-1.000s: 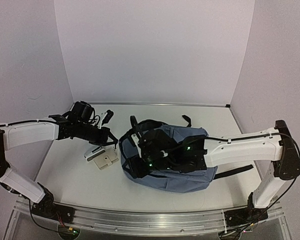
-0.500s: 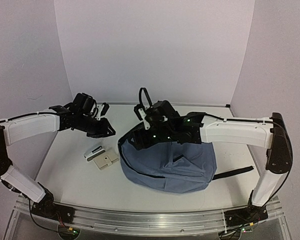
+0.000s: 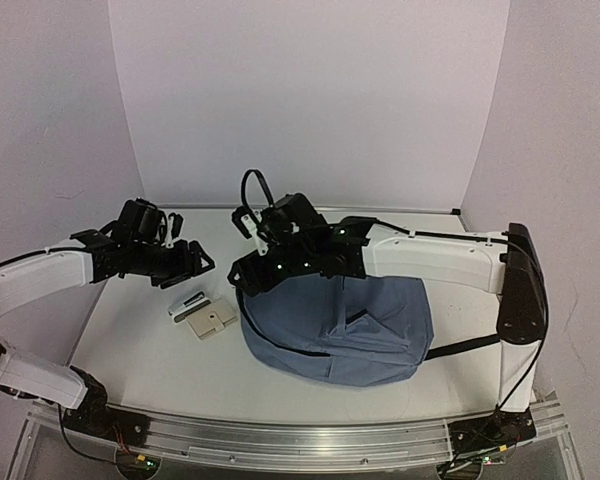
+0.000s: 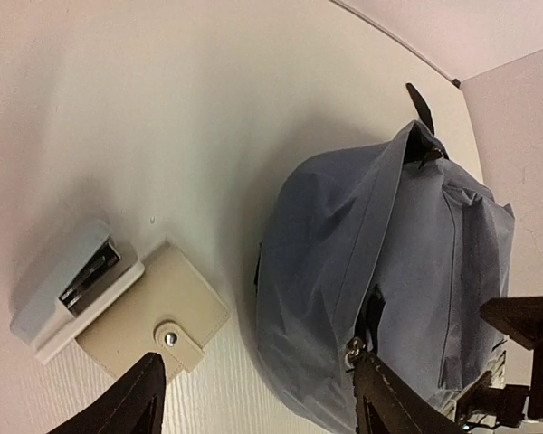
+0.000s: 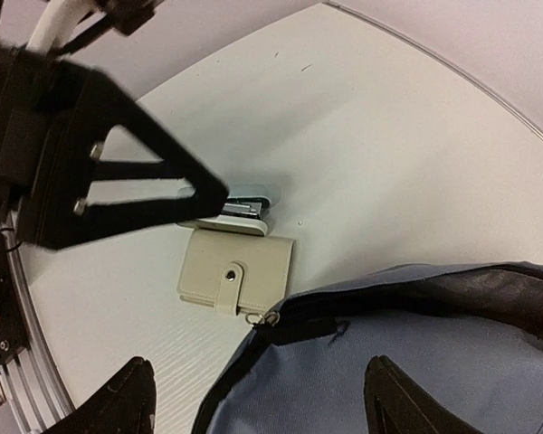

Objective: Pack the student bag
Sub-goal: Zip the student bag at the center of the board.

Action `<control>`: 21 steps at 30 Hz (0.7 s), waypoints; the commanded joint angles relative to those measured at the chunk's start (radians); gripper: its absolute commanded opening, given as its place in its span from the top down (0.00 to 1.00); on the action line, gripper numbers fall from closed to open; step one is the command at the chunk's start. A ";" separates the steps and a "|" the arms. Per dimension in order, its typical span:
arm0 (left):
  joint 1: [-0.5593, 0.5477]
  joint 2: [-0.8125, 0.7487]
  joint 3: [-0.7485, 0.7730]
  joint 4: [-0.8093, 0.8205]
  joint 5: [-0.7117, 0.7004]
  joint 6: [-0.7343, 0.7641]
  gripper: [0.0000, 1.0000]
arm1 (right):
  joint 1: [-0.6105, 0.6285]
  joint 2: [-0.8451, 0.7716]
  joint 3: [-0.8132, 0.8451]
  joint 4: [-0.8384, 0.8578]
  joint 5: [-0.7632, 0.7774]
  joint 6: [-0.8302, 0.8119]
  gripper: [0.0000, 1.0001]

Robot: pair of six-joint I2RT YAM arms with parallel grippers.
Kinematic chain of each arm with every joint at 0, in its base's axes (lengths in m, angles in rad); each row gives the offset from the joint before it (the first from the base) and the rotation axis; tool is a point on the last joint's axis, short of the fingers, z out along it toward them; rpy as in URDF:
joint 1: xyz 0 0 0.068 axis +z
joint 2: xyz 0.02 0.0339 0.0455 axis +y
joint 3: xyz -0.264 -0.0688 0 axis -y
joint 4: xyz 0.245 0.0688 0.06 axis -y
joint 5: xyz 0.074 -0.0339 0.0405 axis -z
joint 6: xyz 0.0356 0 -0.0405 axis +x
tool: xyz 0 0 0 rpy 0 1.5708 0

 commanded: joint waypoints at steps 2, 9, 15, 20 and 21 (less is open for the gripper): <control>0.001 -0.103 -0.150 0.160 0.116 -0.142 0.27 | -0.017 0.087 0.086 -0.016 -0.011 0.108 0.27; 0.000 -0.095 -0.276 0.441 0.306 -0.217 0.27 | -0.074 0.138 0.092 0.000 -0.163 0.262 0.41; -0.008 -0.013 -0.275 0.540 0.365 -0.231 0.27 | -0.104 0.157 0.085 0.031 -0.208 0.350 0.49; -0.018 0.038 -0.254 0.560 0.379 -0.230 0.33 | -0.118 0.170 0.074 0.074 -0.269 0.389 0.53; -0.021 0.046 -0.252 0.565 0.381 -0.231 0.35 | -0.119 0.174 0.073 0.081 -0.276 0.393 0.53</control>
